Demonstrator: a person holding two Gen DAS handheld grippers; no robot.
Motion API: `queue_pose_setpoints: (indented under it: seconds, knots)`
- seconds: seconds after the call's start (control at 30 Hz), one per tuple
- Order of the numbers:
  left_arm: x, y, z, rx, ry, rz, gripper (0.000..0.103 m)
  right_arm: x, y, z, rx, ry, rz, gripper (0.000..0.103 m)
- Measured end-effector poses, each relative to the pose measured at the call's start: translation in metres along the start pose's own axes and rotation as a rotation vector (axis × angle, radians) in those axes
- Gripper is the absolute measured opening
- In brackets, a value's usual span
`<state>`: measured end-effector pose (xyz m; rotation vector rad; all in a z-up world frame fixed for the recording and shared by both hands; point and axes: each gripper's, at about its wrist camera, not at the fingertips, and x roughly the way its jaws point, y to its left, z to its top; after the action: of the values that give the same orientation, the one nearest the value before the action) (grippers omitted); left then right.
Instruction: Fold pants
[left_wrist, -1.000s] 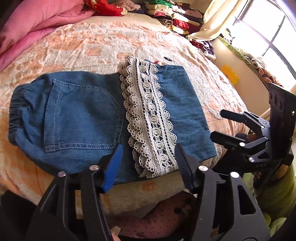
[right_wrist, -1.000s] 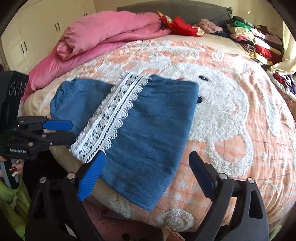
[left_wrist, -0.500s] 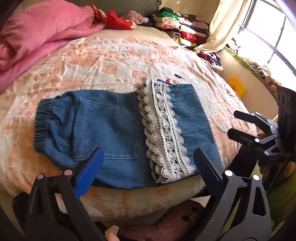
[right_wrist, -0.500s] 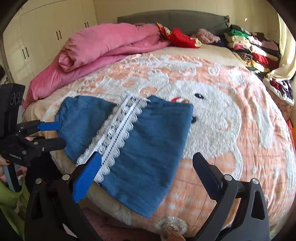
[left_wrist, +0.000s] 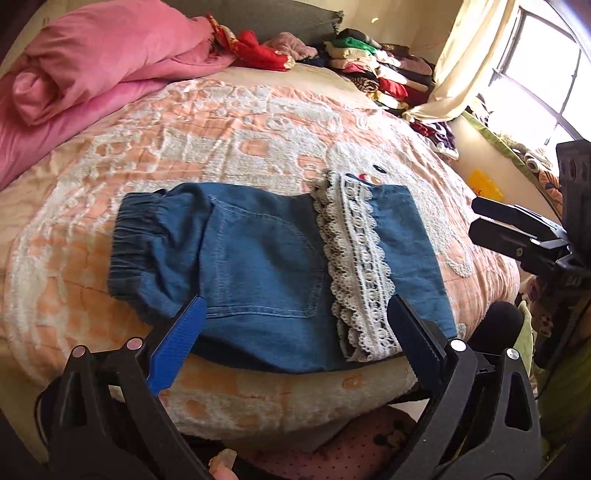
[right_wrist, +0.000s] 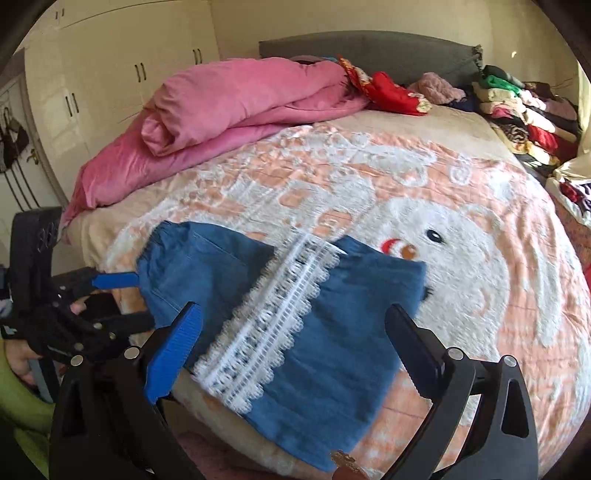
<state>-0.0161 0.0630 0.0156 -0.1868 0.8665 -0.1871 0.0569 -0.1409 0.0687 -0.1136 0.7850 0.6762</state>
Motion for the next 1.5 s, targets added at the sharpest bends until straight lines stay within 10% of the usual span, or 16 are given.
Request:
queue_pose_setpoints:
  seconds: [1.0,1.23,1.5]
  knots:
    - [0.023,0.087,-0.019,-0.246,0.04,-0.027,0.092,0.136,0.105,0.087,-0.275,0.183,0.209,0.098]
    - [0.033,0.106,-0.02,-0.336,0.029,-0.059,0.054,0.182,0.138,0.09,-0.371,0.27,0.262,0.098]
    - [0.032,0.11,-0.022,-0.348,0.03,-0.073,0.051,0.23,0.152,0.088,-0.377,0.375,0.322,0.098]
